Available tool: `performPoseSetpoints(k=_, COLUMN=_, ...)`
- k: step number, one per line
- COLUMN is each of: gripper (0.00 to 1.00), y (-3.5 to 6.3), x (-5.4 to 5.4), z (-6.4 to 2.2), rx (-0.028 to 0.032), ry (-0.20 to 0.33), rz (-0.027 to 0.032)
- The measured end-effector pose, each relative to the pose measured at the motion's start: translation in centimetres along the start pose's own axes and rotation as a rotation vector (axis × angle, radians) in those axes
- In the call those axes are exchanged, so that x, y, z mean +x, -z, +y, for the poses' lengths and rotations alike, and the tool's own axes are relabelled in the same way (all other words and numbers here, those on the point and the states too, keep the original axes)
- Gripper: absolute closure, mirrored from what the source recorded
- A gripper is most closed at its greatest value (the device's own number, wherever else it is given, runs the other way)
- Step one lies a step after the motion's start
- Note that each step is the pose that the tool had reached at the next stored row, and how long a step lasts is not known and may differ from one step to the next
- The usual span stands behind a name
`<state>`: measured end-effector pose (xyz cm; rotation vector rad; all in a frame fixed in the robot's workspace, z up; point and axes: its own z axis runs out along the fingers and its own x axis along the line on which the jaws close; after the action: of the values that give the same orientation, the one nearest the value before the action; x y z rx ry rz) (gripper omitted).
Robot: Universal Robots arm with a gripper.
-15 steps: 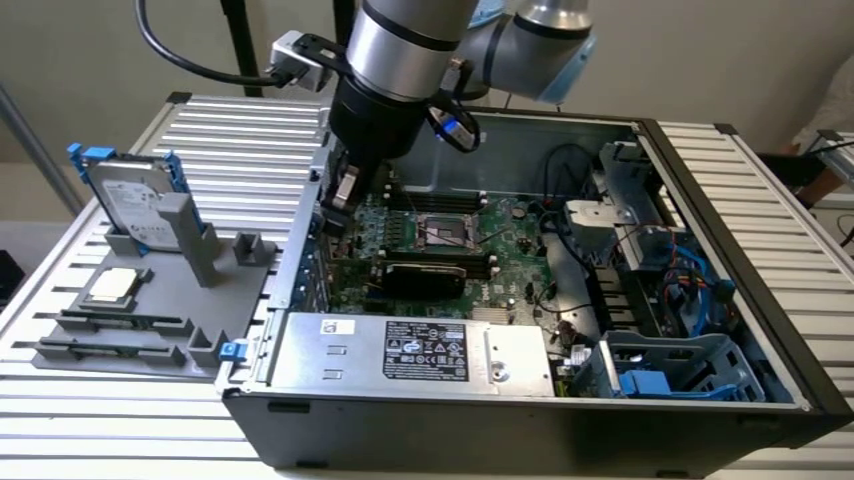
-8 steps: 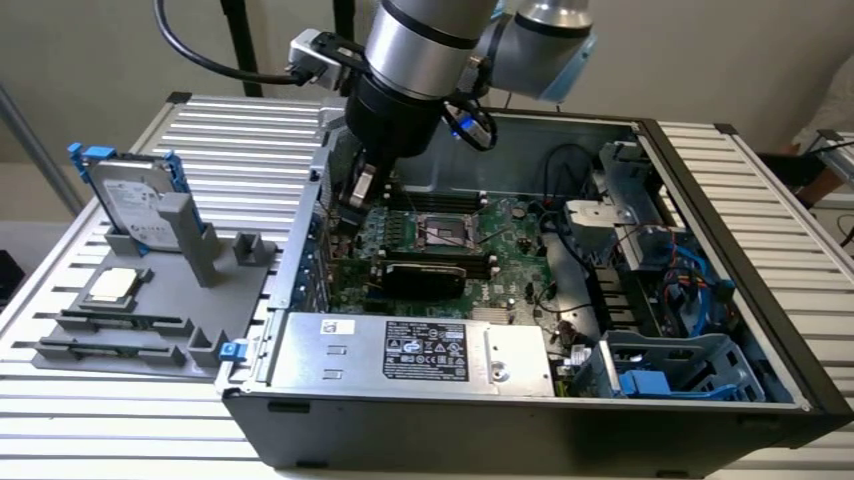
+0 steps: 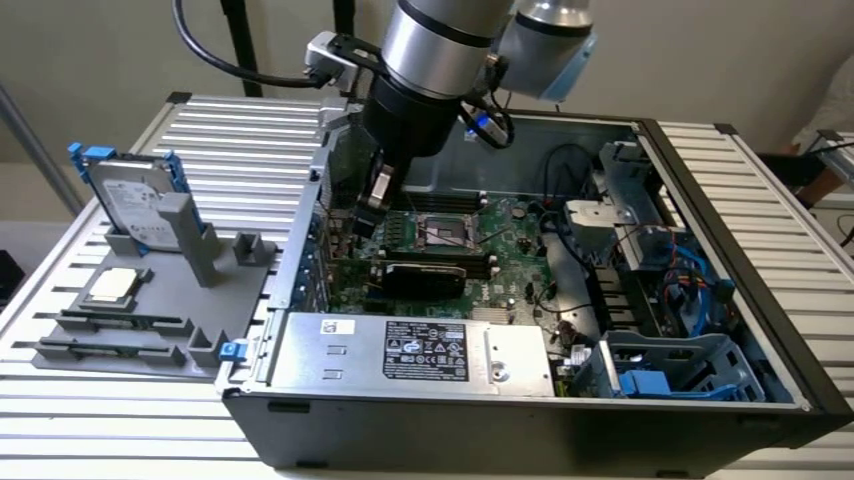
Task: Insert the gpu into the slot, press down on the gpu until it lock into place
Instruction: 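Press down on the gpu until it lock into place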
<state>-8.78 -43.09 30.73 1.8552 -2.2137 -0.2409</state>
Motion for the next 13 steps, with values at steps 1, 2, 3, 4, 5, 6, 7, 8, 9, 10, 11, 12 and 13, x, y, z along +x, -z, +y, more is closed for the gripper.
performPoseSetpoints(k=1, gripper=0.89, y=0.04, x=-0.02, z=-0.09, rx=0.0045, ry=0.002, rz=-0.0004)
performPoseSetpoints(k=2, gripper=0.89, y=0.07, x=-0.03, z=-0.18, rx=0.0092, ry=0.005, rz=-0.001)
performPoseSetpoints(k=3, gripper=0.89, y=0.1, x=-0.04, z=-0.26, rx=0.0142, ry=0.008, rz=-0.0014)
performPoseSetpoints(k=4, gripper=0.89, y=0.13, x=-0.05, z=-0.33, rx=0.0202, ry=0.011, rz=-0.0019)
performPoseSetpoints(k=5, gripper=0.89, y=0.16, x=-0.06, z=-0.4, rx=0.0259, ry=0.014, rz=-0.0027)
performPoseSetpoints(k=6, gripper=0.89, y=0.19, x=-0.07, z=-0.47, rx=0.0316, ry=0.017, rz=-0.0032)
performPoseSetpoints(k=7, gripper=0.89, y=0.21, x=-0.08, z=-0.53, rx=0.0378, ry=0.021, rz=-0.004)
performPoseSetpoints(k=8, gripper=0.89, y=0.24, x=-0.09, z=-0.58, rx=0.044, ry=0.024, rz=-0.0047)
performPoseSetpoints(k=9, gripper=0.89, y=0.26, x=-0.09, z=-0.64, rx=0.0503, ry=0.028, rz=-0.0056)
performPoseSetpoints(k=10, gripper=0.89, y=0.29, x=-0.1, z=-0.7, rx=0.0565, ry=0.031, rz=-0.0062)
performPoseSetpoints(k=11, gripper=0.89, y=0.32, x=-0.11, z=-0.75, rx=0.0629, ry=0.035, rz=-0.0068)
performPoseSetpoints(k=12, gripper=0.89, y=0.33, x=-0.11, z=-0.81, rx=0.0693, ry=0.038, rz=-0.0075)
performPoseSetpoints(k=13, gripper=0.89, y=0.37, x=-0.12, z=-0.87, rx=0.0756, ry=0.042, rz=-0.0081)
